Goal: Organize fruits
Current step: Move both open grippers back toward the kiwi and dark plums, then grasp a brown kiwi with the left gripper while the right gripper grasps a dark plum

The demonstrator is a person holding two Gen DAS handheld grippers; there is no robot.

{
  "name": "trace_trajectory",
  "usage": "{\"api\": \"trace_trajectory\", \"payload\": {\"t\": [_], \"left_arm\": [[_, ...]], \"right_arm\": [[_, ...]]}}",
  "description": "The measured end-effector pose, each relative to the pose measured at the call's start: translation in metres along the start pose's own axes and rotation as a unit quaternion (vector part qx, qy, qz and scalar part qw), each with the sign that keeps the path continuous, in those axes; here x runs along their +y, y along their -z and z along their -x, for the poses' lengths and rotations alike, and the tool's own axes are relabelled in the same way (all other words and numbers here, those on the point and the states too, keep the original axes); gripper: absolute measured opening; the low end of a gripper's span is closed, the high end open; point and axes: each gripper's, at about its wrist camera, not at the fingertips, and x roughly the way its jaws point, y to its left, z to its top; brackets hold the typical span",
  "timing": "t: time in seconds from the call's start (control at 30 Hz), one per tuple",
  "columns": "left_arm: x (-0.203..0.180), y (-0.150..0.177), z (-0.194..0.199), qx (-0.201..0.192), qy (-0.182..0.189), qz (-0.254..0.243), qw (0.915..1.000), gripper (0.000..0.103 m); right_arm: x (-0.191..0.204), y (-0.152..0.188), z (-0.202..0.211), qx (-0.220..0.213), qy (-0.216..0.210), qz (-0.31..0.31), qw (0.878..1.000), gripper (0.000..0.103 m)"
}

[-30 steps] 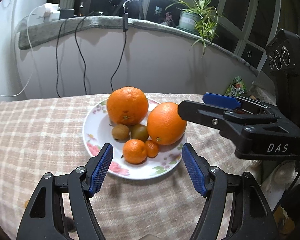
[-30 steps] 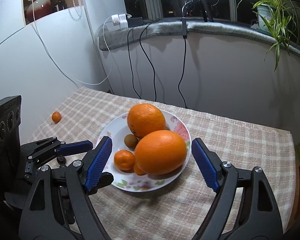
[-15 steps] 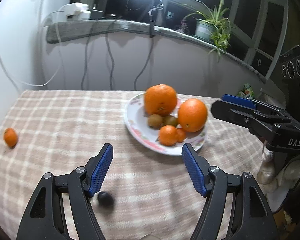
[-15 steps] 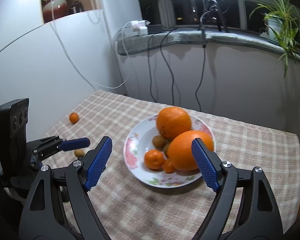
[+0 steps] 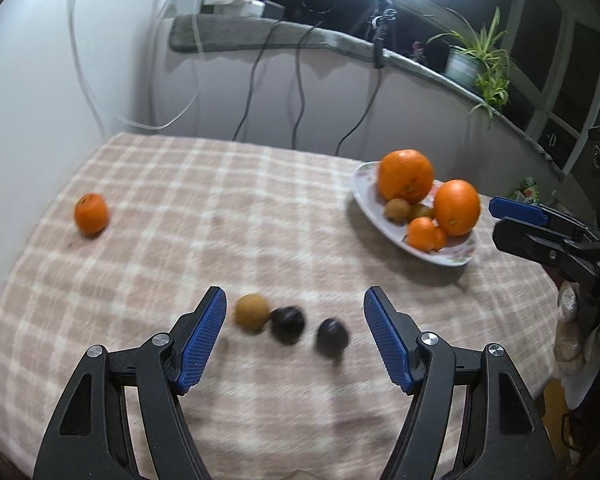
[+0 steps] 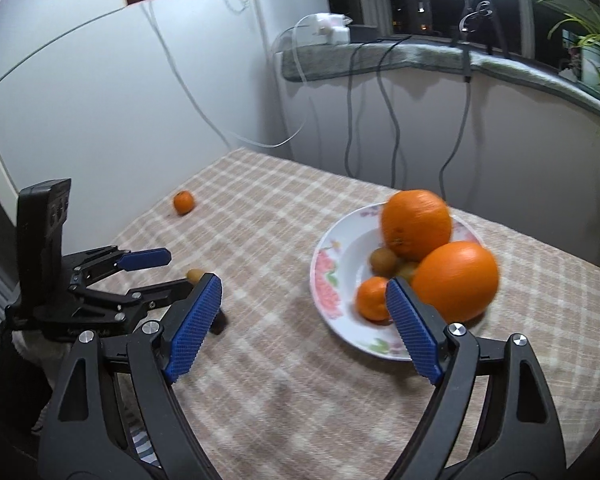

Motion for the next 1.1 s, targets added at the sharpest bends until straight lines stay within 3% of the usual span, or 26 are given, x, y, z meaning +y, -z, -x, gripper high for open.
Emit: {"api": "trace_trajectory", "payload": {"t": [0.3,0.6,0.77,0.9,1.1], "left_arm": [[0.021,0.01,0.002,0.01,-0.001,0.015,0.9998,0.069],[0.029,0.012,-0.004,0.019,0.015,0.027,0.9993,0.052],[0.033,0.01,-0.008,0.022,0.028,0.038,0.9986,0.044],[0.036,0.008,-0.012,0.025,0.039,0.046,0.9978,0.041],[0.036,0.007,-0.018,0.032,0.045,0.048,0.9973,0.039]], "right_arm": [[0.026,0.008,-0.022,0.027,-0.032,0.025,0.999,0.087],[0.043,0.017,-0.046,0.055,-0.063,0.038,0.996,0.086],[0.049,0.021,-0.06,0.068,-0.078,0.037,0.994,0.08],[0.053,0.024,-0.071,0.082,-0.09,0.035,0.992,0.064],[0.058,0.027,-0.083,0.1,-0.103,0.036,0.989,0.056]]}}
